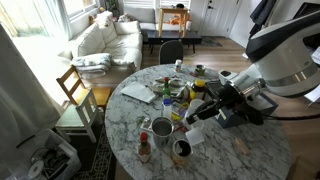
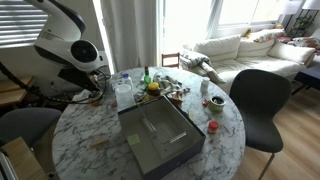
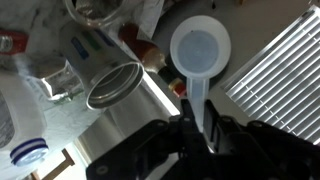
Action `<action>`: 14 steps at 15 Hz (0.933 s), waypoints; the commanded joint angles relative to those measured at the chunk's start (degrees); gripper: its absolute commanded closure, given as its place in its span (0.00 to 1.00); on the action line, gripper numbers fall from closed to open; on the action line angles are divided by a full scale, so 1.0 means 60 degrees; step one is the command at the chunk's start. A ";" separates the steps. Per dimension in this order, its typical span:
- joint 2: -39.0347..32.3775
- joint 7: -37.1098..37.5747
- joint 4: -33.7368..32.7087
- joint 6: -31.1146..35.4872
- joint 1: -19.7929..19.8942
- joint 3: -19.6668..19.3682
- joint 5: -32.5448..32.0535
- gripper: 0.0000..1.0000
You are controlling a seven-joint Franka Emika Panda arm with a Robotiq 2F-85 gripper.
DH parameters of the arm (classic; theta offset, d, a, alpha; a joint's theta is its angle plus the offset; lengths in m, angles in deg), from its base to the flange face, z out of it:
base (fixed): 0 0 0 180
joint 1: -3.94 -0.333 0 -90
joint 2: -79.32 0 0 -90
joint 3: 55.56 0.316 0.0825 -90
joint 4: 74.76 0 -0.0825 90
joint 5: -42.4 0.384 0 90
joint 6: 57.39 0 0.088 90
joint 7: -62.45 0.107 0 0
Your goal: Put the brown item in the scoop, then drop it into the tin
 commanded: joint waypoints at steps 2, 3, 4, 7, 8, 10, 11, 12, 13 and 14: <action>0.0940 0.3336 0.0663 -0.0133 0.0113 0.0214 -0.2635 0.96; 0.1045 0.4066 0.0711 -0.0173 0.0131 0.0231 -0.3199 0.96; 0.1148 0.4790 0.0772 -0.0108 0.0141 0.0260 -0.3722 0.96; 0.1160 0.6828 0.0694 -0.0427 0.0142 0.0235 -0.5431 0.96; 0.0928 0.5763 0.0518 -0.0140 -0.0057 0.0072 -0.4583 0.84; 0.0966 0.6447 0.0528 -0.0199 -0.0079 0.0063 -0.5121 0.84; 0.0966 0.6545 0.0530 -0.0204 -0.0081 0.0063 -0.5190 0.84; 0.0966 0.6579 0.0533 -0.0207 -0.0081 0.0065 -0.5213 0.84; 0.0966 0.6584 0.0536 -0.0210 -0.0079 0.0064 -0.5218 0.84; 0.0966 0.6585 0.0538 -0.0212 -0.0076 0.0064 -0.5220 0.96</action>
